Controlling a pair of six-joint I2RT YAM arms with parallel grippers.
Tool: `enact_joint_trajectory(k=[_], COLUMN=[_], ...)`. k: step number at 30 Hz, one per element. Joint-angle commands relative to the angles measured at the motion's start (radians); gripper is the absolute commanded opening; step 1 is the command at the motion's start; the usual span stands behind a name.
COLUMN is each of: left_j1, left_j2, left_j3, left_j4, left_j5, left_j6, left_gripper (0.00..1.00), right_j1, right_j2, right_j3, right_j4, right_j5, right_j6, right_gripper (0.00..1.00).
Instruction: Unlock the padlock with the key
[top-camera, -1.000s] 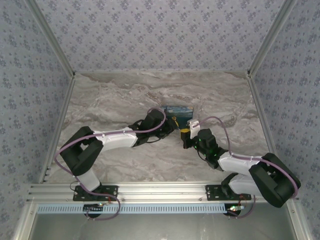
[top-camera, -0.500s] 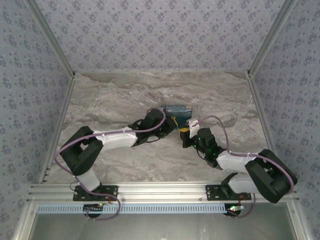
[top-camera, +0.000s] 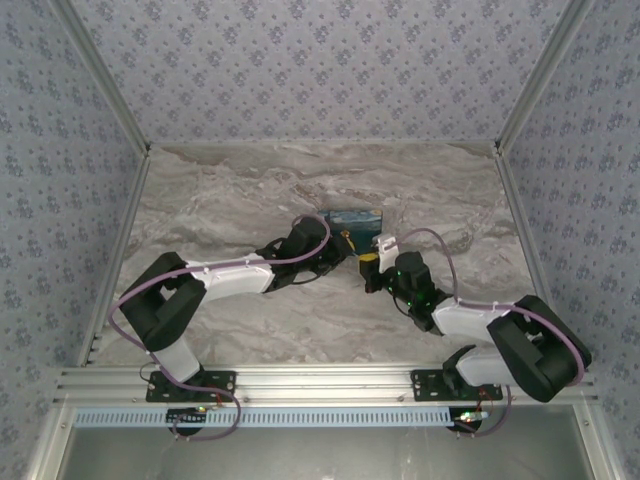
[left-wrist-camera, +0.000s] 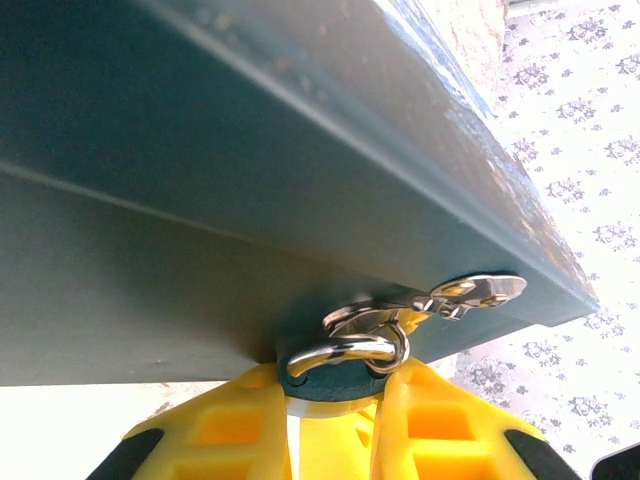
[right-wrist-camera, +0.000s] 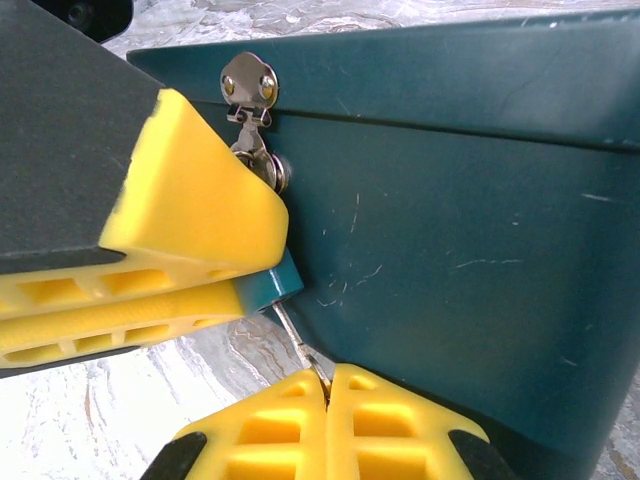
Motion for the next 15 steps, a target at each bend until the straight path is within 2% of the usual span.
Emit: enact_joint_trajectory(k=[1,15], left_j1=[-0.033,-0.029], left_j2=[-0.026,-0.026], left_j3=[0.026,0.026], left_j4=[0.036,0.020], left_j5=[0.116,0.123], left_j6=[-0.026,0.000], left_gripper=[0.17,0.17], right_j1=[-0.007,-0.084], right_j2=[0.015,0.077], right_j3=[0.077,0.100], right_j4=[0.129,0.181], right_j5=[-0.038,-0.228], right_j6=[0.005,0.084], right_gripper=[0.00,0.00])
